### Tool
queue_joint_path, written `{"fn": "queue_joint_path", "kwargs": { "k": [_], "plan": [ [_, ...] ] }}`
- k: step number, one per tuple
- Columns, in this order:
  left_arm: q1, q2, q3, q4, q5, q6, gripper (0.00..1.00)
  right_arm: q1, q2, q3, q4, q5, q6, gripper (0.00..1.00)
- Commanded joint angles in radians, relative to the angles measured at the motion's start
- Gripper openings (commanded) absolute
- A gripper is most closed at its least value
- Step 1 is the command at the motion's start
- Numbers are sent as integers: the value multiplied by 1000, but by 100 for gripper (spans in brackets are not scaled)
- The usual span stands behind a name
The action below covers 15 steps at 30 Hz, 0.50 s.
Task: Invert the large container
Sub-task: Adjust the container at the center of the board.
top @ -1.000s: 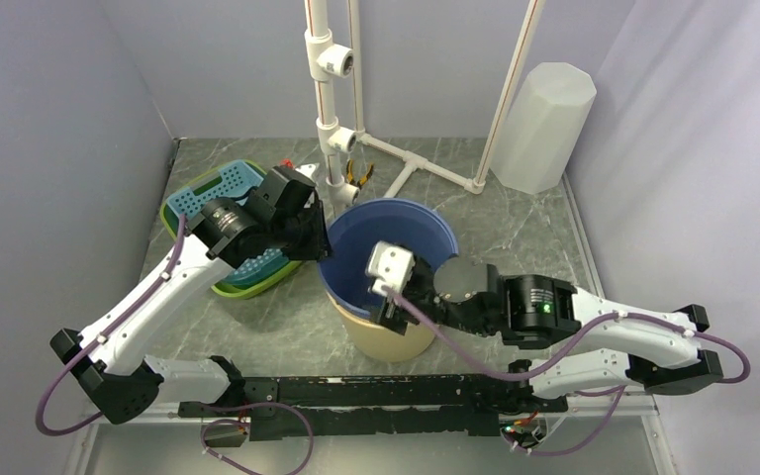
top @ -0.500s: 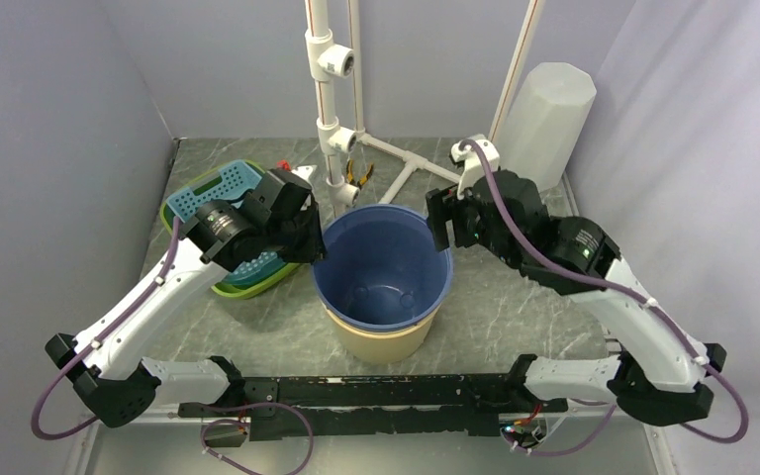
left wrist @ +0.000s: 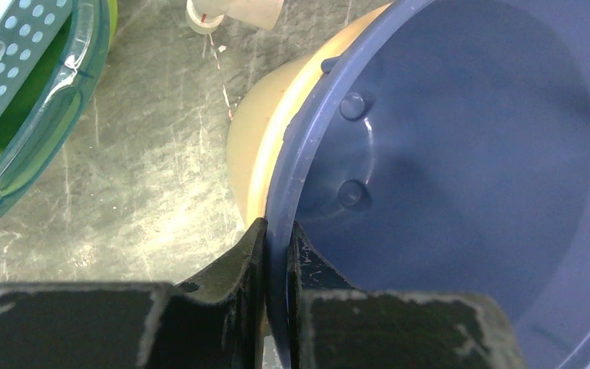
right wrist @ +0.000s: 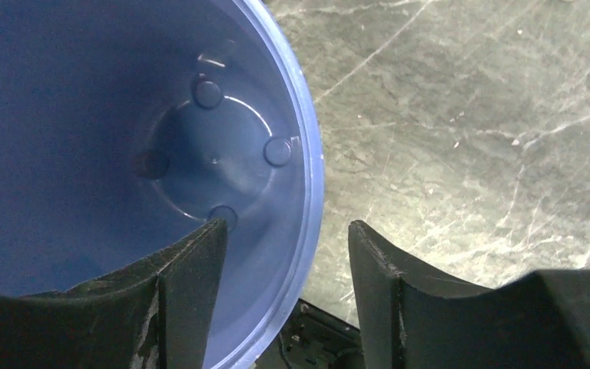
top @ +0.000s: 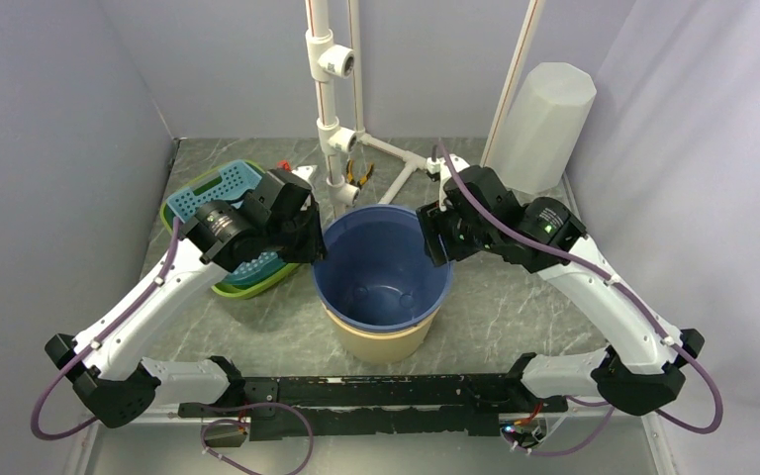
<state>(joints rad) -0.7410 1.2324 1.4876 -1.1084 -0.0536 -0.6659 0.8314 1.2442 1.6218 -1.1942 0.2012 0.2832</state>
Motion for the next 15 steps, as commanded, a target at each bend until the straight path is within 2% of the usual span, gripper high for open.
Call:
{"fn": "queue_joint_path", "kwargs": {
  "k": [1,3,5,9,11,12,13,15],
  "plan": [
    [2,-50,11,86,32,-28,3,-8,11,-9,-53,-32,13,56],
    [2,-55,7,91,29,-32,3,-8,16,-10,-51,-57,2,53],
    [2,-66,-1,114,41,-29,3,-8,12,-19,-41,-70,-7,44],
    [2,-84,-10,165,94,-24,3,-9,12,-18,-42,-44,-3,10],
    [3,-81,-7,174,111,-19,3,-11,13,-3,-44,-20,6,0],
    [2,-79,-2,171,119,-17,3,-13,15,13,-48,2,16,0],
    [2,-75,8,163,128,-15,6,-16,14,29,-52,14,25,0],
    [2,-64,30,142,151,-2,24,-20,-3,42,-39,7,23,0]
  ]
}}
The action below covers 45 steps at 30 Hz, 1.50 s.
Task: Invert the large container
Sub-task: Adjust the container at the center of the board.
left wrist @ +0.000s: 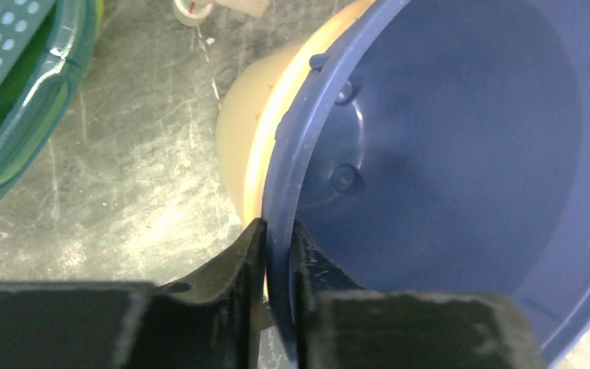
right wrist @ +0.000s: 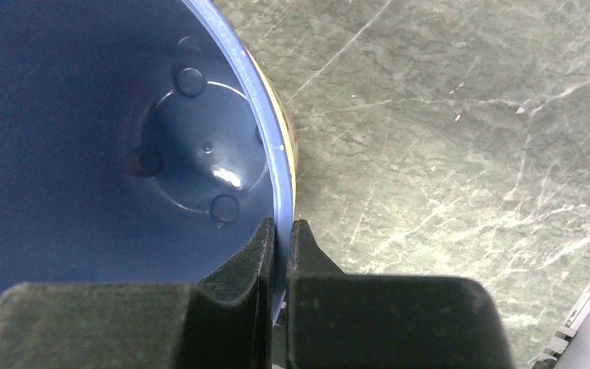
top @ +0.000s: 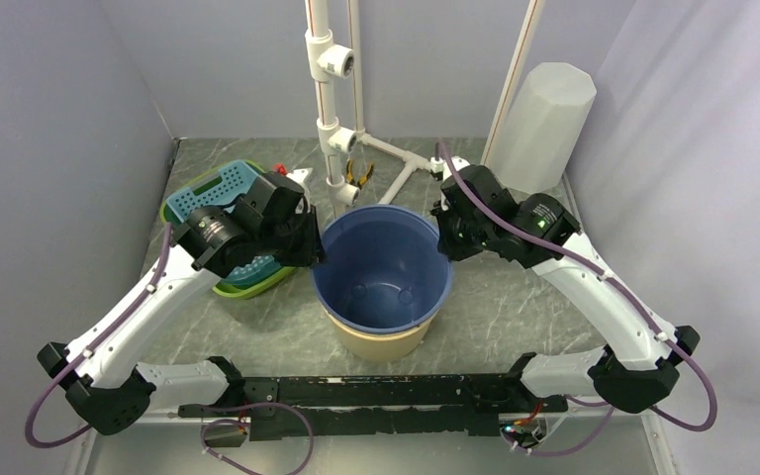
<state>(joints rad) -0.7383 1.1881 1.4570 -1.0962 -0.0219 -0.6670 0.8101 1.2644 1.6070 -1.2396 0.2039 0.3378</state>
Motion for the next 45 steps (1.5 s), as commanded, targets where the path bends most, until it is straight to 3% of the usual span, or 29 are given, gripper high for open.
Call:
{"fn": "queue_joint_path", "kwargs": {
  "k": [1,4,6,11,16,20,26,30,35,36,40,45],
  "plan": [
    [-1,-18,69,119,132,6,34,0,-36,56,12,2,-29,0],
    [0,-18,81,99,185,43,55,-17,-71,59,14,13,-16,0],
    [0,-16,83,82,222,76,59,-37,-82,62,2,18,-7,0],
    [-2,29,107,41,323,140,49,-70,-71,83,-14,41,6,0],
    [-21,67,116,29,311,155,47,-133,-93,89,27,-17,-1,0],
    [-32,89,122,24,302,162,53,-217,-117,92,38,-79,-4,0],
    [-73,123,186,2,234,167,33,-289,-126,79,50,-149,-21,0],
    [-73,150,217,35,301,168,14,-307,-124,87,60,-158,-17,0],
    [-73,137,225,113,372,141,4,-339,-134,100,48,-60,9,0],
    [-74,128,223,129,378,138,6,-348,-133,102,46,-50,12,0],
    [-73,89,221,151,330,142,34,-429,-139,94,69,-67,19,0],
    [-73,-22,138,217,206,118,56,-601,-147,85,128,-185,42,0]
  ]
}}
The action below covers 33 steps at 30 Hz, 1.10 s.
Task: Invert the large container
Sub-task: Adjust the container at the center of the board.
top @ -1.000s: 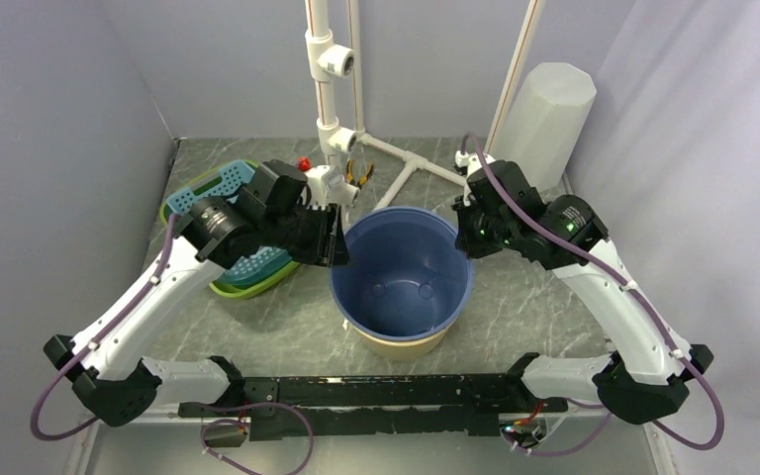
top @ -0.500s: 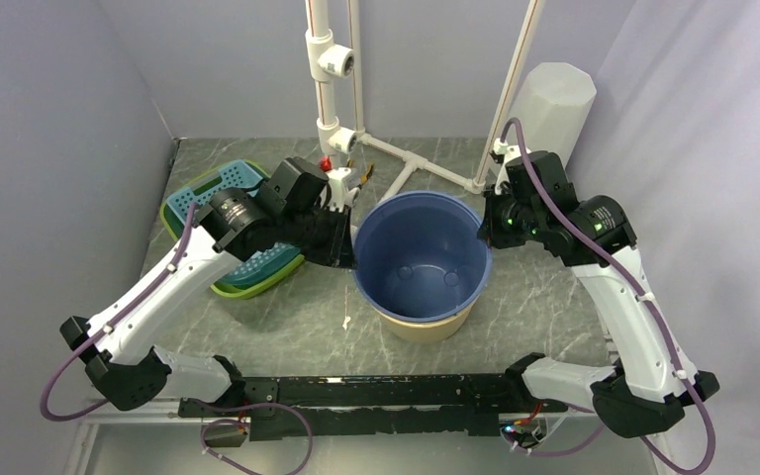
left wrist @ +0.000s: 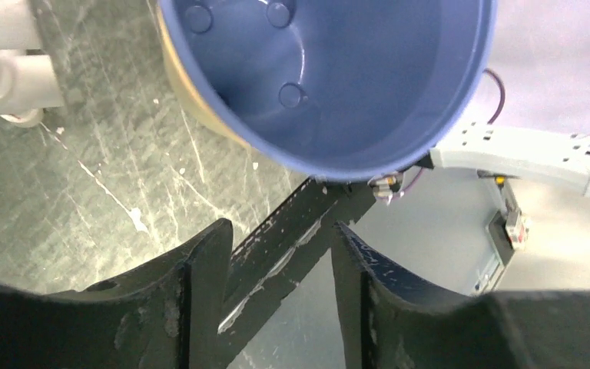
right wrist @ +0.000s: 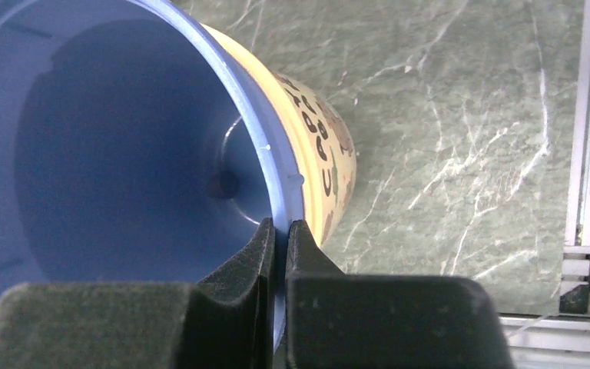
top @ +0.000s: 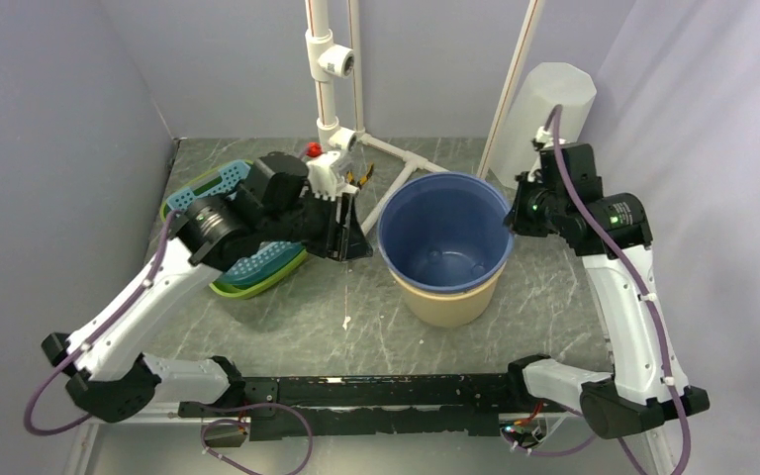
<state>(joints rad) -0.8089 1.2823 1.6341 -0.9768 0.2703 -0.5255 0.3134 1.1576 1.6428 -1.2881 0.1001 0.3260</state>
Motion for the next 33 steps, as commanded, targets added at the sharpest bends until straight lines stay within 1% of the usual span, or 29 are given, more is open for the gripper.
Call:
{"fn": "queue_joint_path", "kwargs": {
  "k": [1,3,5,7,9,10,16,19,22,24,27,31,33],
  "plan": [
    [-3,-137,-60,113,-101,-29,58,-142,-37,50,190,-125,67,0],
    [-3,-166,-89,130,-135,-38,60,-201,-34,47,226,-194,96,0],
    [-3,-181,-108,141,-151,-40,61,-250,-28,46,256,-227,136,0],
    [-3,-181,-118,143,-155,-40,62,-291,-21,47,286,-279,169,0],
    [-3,-173,-126,147,-149,-36,63,-310,-22,41,314,-302,201,0],
    [-3,-169,-130,149,-149,-34,63,-339,-22,36,328,-318,214,0],
    [-3,-147,-163,161,-140,-33,63,-413,-65,-72,460,-411,323,0],
    [-3,-149,-183,176,-140,-32,63,-447,-83,-132,543,-496,382,0],
    [-3,-153,-196,194,-136,-28,65,-452,-93,-178,576,-505,417,0],
    [-3,-153,-202,204,-135,-28,67,-458,-101,-199,592,-511,425,0],
    [-3,-156,-213,242,-121,-30,71,-482,-101,-204,616,-606,415,0],
    [-3,-156,-225,309,-90,-43,75,-492,-83,-143,524,-635,313,0],
    [-3,-148,-221,330,-73,-51,76,-496,-70,-102,474,-687,248,0]
  ]
}}
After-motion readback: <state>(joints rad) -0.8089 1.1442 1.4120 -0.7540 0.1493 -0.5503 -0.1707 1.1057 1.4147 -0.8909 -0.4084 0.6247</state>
